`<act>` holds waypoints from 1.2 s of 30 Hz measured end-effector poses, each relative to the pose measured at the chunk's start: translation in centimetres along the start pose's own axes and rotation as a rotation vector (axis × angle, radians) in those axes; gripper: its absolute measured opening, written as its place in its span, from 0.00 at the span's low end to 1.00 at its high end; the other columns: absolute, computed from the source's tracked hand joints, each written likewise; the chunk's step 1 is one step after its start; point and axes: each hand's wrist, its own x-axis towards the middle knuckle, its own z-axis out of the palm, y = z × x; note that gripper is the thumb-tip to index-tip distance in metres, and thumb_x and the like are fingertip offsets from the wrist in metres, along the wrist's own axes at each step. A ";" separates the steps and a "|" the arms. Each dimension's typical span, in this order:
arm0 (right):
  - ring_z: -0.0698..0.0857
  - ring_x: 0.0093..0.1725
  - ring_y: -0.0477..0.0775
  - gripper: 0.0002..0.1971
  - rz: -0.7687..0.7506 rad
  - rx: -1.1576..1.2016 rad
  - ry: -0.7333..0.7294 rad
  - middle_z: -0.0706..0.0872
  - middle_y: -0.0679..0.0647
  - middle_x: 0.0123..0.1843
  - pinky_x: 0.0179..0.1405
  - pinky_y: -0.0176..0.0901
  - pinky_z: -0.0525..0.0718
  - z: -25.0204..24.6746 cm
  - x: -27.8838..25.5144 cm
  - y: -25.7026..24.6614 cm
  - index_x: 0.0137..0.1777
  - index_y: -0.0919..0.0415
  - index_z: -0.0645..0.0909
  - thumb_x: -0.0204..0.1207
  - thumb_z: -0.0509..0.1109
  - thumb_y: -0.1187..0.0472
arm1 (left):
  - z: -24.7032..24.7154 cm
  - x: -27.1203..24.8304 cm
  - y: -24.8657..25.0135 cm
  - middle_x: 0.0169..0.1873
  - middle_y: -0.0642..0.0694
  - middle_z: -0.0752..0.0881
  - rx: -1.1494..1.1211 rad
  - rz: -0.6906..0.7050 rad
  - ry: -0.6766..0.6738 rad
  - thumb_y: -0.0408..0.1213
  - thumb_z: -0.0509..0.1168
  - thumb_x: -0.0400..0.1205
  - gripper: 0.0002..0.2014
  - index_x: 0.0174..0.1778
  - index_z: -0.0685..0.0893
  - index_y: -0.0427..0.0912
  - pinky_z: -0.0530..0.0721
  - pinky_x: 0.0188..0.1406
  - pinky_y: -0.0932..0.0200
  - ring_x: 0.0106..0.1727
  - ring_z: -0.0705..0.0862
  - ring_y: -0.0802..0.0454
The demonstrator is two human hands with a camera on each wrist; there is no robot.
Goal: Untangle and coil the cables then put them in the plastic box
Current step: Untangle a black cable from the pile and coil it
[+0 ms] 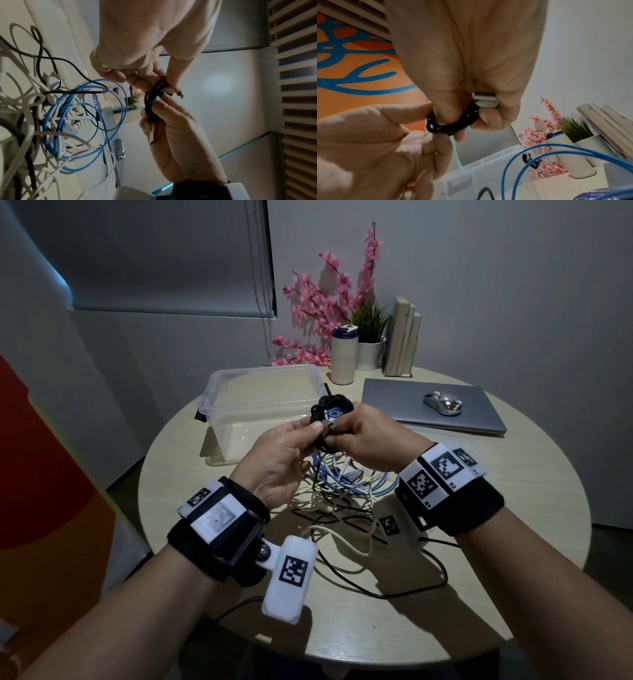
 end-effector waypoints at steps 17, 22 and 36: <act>0.78 0.32 0.42 0.03 0.040 0.254 0.044 0.84 0.51 0.33 0.36 0.35 0.74 0.1 -0.5 0.2 0.44 0.61 0.89 0.75 0.73 0.66 | 0.4 0.1 1.2 0.37 0.45 0.85 0.060 0.187 0.003 0.21 0.64 0.78 0.10 0.43 0.77 0.42 0.81 0.29 0.67 0.34 0.84 0.55; 0.80 0.35 0.50 0.07 0.077 0.332 0.100 0.85 0.53 0.33 0.39 0.45 0.78 0.2 -0.4 0.4 0.33 0.56 0.85 0.70 0.78 0.65 | 0.2 0.1 1.2 0.39 0.42 0.87 0.059 0.159 0.001 0.23 0.65 0.79 0.05 0.44 0.82 0.37 0.83 0.30 0.67 0.37 0.85 0.53; 0.75 0.34 0.58 0.08 0.107 0.405 0.136 0.84 0.59 0.34 0.37 0.54 0.74 0.0 0.4 1.1 0.33 0.56 0.84 0.72 0.75 0.65 | -0.8 0.4 1.2 0.40 0.43 0.87 0.016 0.075 -0.044 0.26 0.64 0.80 0.05 0.49 0.80 0.38 0.83 0.39 0.64 0.36 0.86 0.54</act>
